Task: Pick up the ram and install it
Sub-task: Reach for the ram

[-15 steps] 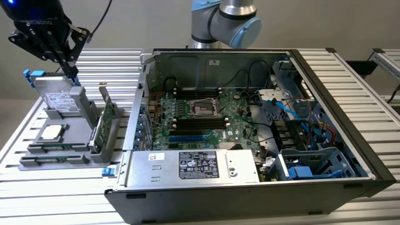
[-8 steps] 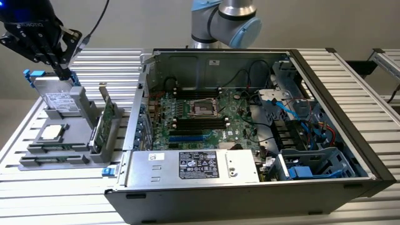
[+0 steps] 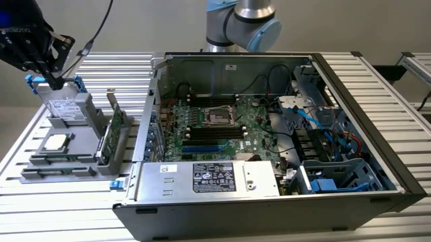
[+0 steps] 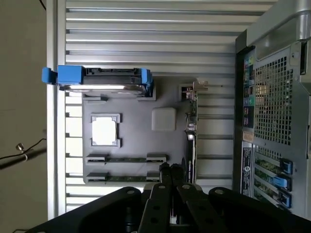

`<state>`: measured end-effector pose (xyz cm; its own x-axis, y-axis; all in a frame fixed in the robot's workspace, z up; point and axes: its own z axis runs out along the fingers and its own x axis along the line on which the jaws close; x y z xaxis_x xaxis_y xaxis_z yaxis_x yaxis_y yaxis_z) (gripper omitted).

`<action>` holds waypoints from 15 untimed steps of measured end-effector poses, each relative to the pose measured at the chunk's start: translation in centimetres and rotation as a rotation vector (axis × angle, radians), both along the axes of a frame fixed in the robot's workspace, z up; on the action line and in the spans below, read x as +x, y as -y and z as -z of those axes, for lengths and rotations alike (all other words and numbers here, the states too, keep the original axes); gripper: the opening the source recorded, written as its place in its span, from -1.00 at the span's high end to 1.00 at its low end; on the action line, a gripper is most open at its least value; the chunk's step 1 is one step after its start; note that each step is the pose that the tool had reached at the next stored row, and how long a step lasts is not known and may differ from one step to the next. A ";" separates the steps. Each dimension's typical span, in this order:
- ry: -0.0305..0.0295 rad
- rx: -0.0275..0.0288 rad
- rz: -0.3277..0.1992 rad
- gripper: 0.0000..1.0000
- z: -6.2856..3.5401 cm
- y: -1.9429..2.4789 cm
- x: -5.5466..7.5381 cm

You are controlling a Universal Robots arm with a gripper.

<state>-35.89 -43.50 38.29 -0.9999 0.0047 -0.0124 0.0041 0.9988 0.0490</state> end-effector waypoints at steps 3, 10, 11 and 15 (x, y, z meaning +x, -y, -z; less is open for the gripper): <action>-0.0006 0.0000 -0.003 0.80 0.09 0.26 -0.7; -0.0016 -0.0001 -0.010 0.80 0.32 0.88 -2.3; -0.0018 -0.0001 -0.011 0.80 0.35 0.97 -2.5; -0.0024 -0.0001 -0.014 0.80 0.48 1.33 -3.5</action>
<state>-39.37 -44.83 37.80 -0.9999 -0.0095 -0.0099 -0.0100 0.9987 0.0490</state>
